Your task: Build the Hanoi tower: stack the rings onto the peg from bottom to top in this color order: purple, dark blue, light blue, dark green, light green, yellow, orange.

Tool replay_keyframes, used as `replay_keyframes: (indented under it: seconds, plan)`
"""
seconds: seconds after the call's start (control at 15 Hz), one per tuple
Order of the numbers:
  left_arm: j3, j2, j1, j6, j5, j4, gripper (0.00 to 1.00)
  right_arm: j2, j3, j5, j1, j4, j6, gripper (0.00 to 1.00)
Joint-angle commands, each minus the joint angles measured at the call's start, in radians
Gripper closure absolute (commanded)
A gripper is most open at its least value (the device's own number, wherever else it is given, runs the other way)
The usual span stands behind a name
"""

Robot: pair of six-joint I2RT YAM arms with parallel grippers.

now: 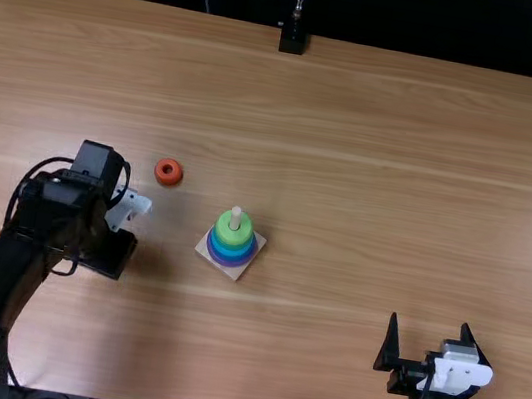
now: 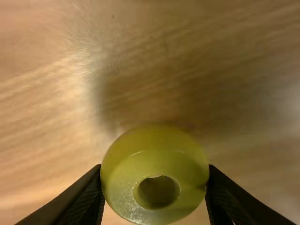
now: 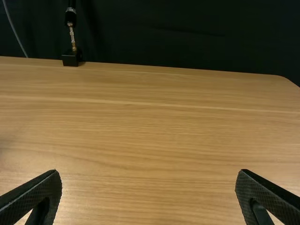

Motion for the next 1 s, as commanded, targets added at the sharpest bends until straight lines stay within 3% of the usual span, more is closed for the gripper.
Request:
replay_keyframes:
  seconds: [0.0, 0.2, 0.53, 0.73, 0.93]
  plan:
    - [0.084, -0.035, 0.005, 0.027, 0.013, -0.055, 1.0, -0.013, -0.057, 0.011, -0.011, -0.073, -0.002, 0.0]
    - [0.224, -0.058, -0.015, 0.02, 0.021, -0.221, 1.0, -0.013, -0.057, 0.011, -0.011, -0.073, -0.002, 0.0]
    - [0.506, -0.041, -0.101, 0.005, 0.03, -0.464, 1.0, -0.013, -0.057, 0.011, -0.011, -0.075, -0.002, 0.0]
    - [0.653, 0.032, -0.163, -0.058, 0.03, -0.545, 1.0, -0.013, -0.057, 0.011, -0.011, -0.073, -0.002, 0.0]
    - [0.761, 0.104, -0.232, -0.071, 0.037, -0.589, 1.0, -0.013, -0.057, 0.011, -0.011, -0.075, -0.002, 0.0]
